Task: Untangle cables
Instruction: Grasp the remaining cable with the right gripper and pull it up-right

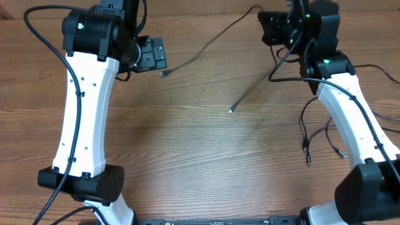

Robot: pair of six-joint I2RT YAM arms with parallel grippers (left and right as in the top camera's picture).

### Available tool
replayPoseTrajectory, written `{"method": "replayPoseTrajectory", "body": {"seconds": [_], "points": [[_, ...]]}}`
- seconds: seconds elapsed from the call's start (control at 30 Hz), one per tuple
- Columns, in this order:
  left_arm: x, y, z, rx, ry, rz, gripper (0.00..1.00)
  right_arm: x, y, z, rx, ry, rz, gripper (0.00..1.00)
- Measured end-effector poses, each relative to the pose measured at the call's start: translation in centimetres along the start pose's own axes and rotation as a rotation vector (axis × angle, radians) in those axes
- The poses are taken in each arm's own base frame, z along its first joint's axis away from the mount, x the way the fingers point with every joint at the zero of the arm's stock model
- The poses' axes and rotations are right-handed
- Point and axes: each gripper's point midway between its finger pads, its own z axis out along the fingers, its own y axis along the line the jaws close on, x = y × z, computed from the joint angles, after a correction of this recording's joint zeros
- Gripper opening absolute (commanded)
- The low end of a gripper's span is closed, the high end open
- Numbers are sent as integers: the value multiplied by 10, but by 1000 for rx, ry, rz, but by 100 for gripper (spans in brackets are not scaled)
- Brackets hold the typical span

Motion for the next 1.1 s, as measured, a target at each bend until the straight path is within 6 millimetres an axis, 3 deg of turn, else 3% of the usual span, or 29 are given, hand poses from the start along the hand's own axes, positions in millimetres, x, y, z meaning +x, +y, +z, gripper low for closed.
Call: {"method": "replayPoseTrajectory", "body": {"seconds": [0.47, 0.57, 0.87, 1.1], "points": [[0, 0, 0, 0, 0, 0, 100, -84, 36, -29, -107, -319, -23, 4], [0, 0, 0, 0, 0, 0, 100, -98, 35, -35, -90, -381, -28, 4], [0, 0, 0, 0, 0, 0, 99, -101, -23, -41, 224, -442, 53, 4], [0, 0, 0, 0, 0, 0, 100, -105, -76, -59, 405, -473, 89, 4]]}}
